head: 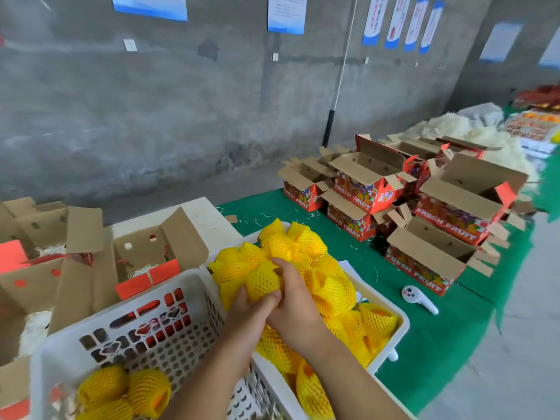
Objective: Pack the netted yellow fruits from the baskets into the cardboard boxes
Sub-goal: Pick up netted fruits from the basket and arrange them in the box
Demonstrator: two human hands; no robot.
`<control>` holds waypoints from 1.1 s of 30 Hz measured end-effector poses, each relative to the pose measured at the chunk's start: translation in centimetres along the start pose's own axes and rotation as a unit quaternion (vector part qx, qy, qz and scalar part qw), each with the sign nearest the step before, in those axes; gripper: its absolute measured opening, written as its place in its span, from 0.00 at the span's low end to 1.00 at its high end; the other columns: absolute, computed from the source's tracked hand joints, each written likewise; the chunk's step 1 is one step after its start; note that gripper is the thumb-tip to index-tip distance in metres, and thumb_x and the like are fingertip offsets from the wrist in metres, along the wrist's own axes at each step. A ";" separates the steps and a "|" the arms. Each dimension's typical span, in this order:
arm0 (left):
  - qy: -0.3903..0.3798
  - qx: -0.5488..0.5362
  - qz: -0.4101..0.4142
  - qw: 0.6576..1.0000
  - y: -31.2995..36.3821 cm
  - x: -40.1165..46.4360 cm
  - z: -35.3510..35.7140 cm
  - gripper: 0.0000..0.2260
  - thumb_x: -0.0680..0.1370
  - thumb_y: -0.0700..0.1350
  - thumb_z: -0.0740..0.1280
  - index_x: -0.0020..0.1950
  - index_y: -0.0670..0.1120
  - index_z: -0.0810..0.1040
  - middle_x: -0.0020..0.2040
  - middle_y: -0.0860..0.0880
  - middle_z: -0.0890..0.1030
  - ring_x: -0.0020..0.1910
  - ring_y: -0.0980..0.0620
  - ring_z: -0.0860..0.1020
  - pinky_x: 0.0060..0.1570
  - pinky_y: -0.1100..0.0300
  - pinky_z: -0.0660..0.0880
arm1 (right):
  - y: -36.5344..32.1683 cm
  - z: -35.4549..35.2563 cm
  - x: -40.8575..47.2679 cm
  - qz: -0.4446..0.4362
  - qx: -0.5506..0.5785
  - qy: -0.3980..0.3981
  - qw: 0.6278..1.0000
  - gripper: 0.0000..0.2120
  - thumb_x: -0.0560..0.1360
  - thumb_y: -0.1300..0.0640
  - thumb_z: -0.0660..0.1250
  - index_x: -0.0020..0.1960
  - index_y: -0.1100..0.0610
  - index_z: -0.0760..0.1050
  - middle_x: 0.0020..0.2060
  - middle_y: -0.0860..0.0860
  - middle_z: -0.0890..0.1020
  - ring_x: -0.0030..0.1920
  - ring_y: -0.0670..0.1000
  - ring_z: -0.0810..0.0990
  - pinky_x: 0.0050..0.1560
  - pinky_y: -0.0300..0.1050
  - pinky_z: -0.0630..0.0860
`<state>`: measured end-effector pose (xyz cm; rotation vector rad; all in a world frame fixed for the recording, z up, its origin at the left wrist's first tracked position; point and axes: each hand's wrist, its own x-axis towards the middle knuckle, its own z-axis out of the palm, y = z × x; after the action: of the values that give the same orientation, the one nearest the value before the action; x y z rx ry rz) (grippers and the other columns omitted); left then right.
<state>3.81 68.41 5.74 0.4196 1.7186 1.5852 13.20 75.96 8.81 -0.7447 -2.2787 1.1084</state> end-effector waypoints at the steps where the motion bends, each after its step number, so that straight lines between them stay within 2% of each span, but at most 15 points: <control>1: 0.010 -0.026 -0.006 1.000 -0.2 -0.2 -0.4 0.46 0.61 0.70 0.77 0.76 0.61 0.68 0.71 0.54 0.75 0.64 0.50 0.79 0.61 0.45 0.79 | 0.0 -0.3 -0.3 -0.002 0.015 -0.021 1.000 0.43 0.72 0.47 0.76 0.80 0.45 0.56 0.74 0.45 0.66 0.74 0.45 0.64 0.72 0.38 0.64; 2: 0.024 -0.057 -0.010 0.998 -0.2 -0.4 -0.7 0.50 0.59 0.73 0.77 0.77 0.59 0.67 0.70 0.55 0.76 0.63 0.51 0.80 0.56 0.49 0.81 | 0.1 -0.9 -0.6 -0.011 0.006 -0.030 0.999 0.45 0.71 0.44 0.75 0.81 0.44 0.55 0.74 0.44 0.65 0.74 0.44 0.63 0.72 0.38 0.62; 4: 0.054 -0.090 -0.020 0.994 0.0 -0.7 -1.4 0.52 0.56 0.77 0.77 0.75 0.56 0.71 0.67 0.54 0.79 0.59 0.50 0.83 0.46 0.54 0.83 | 1.2 -2.5 -0.5 -0.010 -0.093 -0.003 0.996 0.44 0.71 0.38 0.69 0.81 0.44 0.53 0.75 0.46 0.64 0.75 0.49 0.61 0.74 0.47 0.61; 5: 0.072 -0.084 -0.029 0.993 0.2 -1.0 -1.6 0.52 0.56 0.78 0.76 0.74 0.55 0.72 0.66 0.52 0.80 0.57 0.49 0.83 0.43 0.55 0.83 | 2.1 -3.5 -0.3 0.025 -0.166 0.002 0.986 0.44 0.72 0.38 0.68 0.82 0.43 0.51 0.77 0.48 0.61 0.77 0.54 0.60 0.75 0.53 0.60; 7: 0.096 -0.051 -0.044 0.993 0.3 -1.7 -1.5 0.51 0.59 0.78 0.73 0.74 0.52 0.73 0.63 0.50 0.80 0.53 0.50 0.82 0.39 0.56 0.81 | 3.7 -4.6 -0.1 0.146 -0.310 -0.050 0.938 0.43 0.75 0.44 0.69 0.82 0.44 0.47 0.80 0.53 0.56 0.78 0.62 0.56 0.75 0.61 0.59; 9: 0.107 -0.013 -0.043 0.993 0.2 -2.5 -1.1 0.49 0.60 0.77 0.71 0.74 0.50 0.74 0.63 0.49 0.80 0.53 0.48 0.80 0.45 0.51 0.81 | 4.9 -4.3 -0.5 0.201 -0.377 -0.092 0.900 0.39 0.77 0.53 0.70 0.80 0.46 0.50 0.78 0.55 0.57 0.75 0.64 0.58 0.72 0.62 0.62; 12: 0.096 0.007 -0.042 0.994 0.0 -3.6 -0.9 0.50 0.60 0.75 0.72 0.76 0.51 0.72 0.70 0.46 0.77 0.61 0.42 0.79 0.61 0.43 0.79 | 6.2 -3.2 -0.7 0.199 -0.419 -0.059 0.884 0.37 0.78 0.60 0.68 0.79 0.46 0.53 0.74 0.55 0.58 0.71 0.64 0.60 0.70 0.58 0.65; 14: 0.073 0.012 -0.041 0.996 0.0 -4.3 -0.8 0.50 0.62 0.75 0.72 0.78 0.51 0.69 0.73 0.46 0.74 0.65 0.41 0.77 0.64 0.41 0.77 | 6.9 -3.6 -0.3 0.216 -0.440 -0.025 0.871 0.37 0.79 0.58 0.67 0.81 0.49 0.50 0.73 0.58 0.59 0.72 0.64 0.61 0.71 0.57 0.64; 18: 0.040 -0.016 -0.021 0.999 0.2 -5.2 -0.6 0.44 0.65 0.70 0.73 0.77 0.52 0.71 0.72 0.49 0.76 0.65 0.44 0.78 0.65 0.42 0.77 | 9.1 -5.5 -0.1 0.248 -0.474 -0.009 0.845 0.25 0.80 0.55 0.63 0.75 0.53 0.60 0.71 0.56 0.64 0.70 0.61 0.64 0.69 0.55 0.65; 20: 0.030 -0.029 -0.012 0.999 0.1 -5.5 -0.6 0.42 0.67 0.68 0.73 0.78 0.52 0.70 0.73 0.49 0.76 0.66 0.44 0.77 0.66 0.41 0.76 | 9.9 -6.6 -0.2 0.252 -0.480 -0.002 0.840 0.25 0.79 0.51 0.63 0.74 0.52 0.62 0.69 0.55 0.68 0.68 0.59 0.66 0.68 0.55 0.65; 22: 0.029 -0.028 -0.009 0.999 0.2 -6.0 -0.5 0.42 0.68 0.68 0.73 0.78 0.53 0.70 0.72 0.49 0.76 0.66 0.44 0.78 0.67 0.41 0.76 | 9.9 -7.5 -0.3 0.280 -0.449 0.009 0.849 0.33 0.75 0.40 0.68 0.74 0.52 0.63 0.69 0.54 0.71 0.69 0.59 0.68 0.69 0.57 0.65; 24: 0.032 -0.035 -0.013 0.999 0.4 -6.5 -0.3 0.42 0.67 0.70 0.72 0.77 0.53 0.72 0.70 0.50 0.78 0.64 0.45 0.79 0.65 0.42 0.77 | 9.2 -7.9 -0.9 0.278 -0.379 0.045 0.882 0.38 0.69 0.32 0.70 0.70 0.51 0.64 0.66 0.52 0.74 0.68 0.58 0.70 0.67 0.59 0.65; 28: 0.042 -0.068 -0.011 0.997 0.9 -7.6 -0.5 0.40 0.66 0.72 0.72 0.75 0.58 0.72 0.67 0.53 0.80 0.61 0.48 0.80 0.60 0.46 0.80 | 5.5 -6.1 -3.3 0.104 -0.138 0.102 0.980 0.32 0.68 0.34 0.69 0.69 0.40 0.64 0.60 0.42 0.76 0.59 0.50 0.75 0.63 0.58 0.69; 30: 0.040 -0.071 0.002 0.997 1.4 -8.5 -1.3 0.35 0.66 0.74 0.72 0.70 0.62 0.75 0.62 0.58 0.81 0.59 0.53 0.81 0.54 0.53 0.80 | 2.4 -4.3 -4.5 0.041 0.001 0.084 0.996 0.26 0.69 0.35 0.69 0.64 0.35 0.69 0.54 0.36 0.78 0.54 0.44 0.78 0.56 0.50 0.76; 33: 0.070 -0.078 0.013 0.994 2.0 -9.7 -4.0 0.32 0.63 0.73 0.73 0.63 0.61 0.79 0.59 0.55 0.83 0.55 0.52 0.83 0.50 0.53 0.81 | -1.5 -0.7 -5.9 0.006 0.160 0.052 0.986 0.19 0.70 0.38 0.71 0.59 0.41 0.74 0.46 0.39 0.82 0.43 0.40 0.81 0.42 0.35 0.77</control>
<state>6.96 59.35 10.36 0.2587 1.6824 1.7896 17.56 71.70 9.30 -0.6704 -1.9481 1.3663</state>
